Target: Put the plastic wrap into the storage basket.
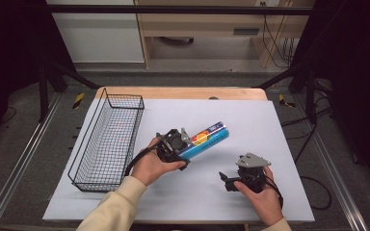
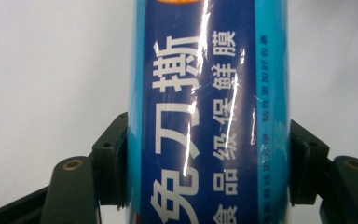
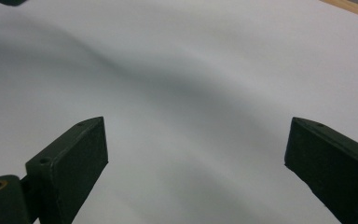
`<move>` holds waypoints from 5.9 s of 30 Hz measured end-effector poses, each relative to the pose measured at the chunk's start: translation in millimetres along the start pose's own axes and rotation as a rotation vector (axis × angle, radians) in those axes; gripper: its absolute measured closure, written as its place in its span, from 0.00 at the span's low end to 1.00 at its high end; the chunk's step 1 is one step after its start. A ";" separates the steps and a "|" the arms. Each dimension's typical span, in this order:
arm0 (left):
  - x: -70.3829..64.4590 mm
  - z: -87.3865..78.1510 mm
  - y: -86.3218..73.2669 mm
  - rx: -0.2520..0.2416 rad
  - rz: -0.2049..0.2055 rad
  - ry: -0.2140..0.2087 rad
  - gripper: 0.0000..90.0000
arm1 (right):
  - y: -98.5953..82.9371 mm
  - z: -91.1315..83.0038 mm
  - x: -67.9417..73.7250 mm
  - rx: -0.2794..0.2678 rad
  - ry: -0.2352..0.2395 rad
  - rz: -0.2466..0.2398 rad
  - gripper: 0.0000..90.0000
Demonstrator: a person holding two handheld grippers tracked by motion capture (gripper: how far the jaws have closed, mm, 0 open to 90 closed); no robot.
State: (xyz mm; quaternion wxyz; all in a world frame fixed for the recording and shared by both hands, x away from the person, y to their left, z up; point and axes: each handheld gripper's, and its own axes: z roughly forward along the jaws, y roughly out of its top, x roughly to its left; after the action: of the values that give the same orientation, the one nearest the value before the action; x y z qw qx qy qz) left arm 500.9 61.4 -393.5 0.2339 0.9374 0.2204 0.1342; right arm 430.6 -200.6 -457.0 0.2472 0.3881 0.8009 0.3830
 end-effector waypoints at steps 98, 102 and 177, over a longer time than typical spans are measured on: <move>22.9 -172.8 -89.5 -0.038 -0.235 0.348 0.35 | 3.5 -4.4 6.4 -0.018 -0.034 -0.024 0.10; 25.2 -177.9 -92.5 -0.028 -0.242 0.359 0.35 | 3.8 -4.2 6.6 -0.018 -0.034 -0.025 0.10; 44.5 -160.7 -136.3 0.123 -0.418 0.416 0.35 | 2.6 0.4 9.6 0.004 -0.027 -0.024 0.10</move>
State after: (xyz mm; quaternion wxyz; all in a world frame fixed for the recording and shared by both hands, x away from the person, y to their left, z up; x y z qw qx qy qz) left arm 434.7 251.8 -317.4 0.1490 0.8365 0.4595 0.2589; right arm 426.5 -191.6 -456.1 0.2618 0.3841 0.8029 0.3732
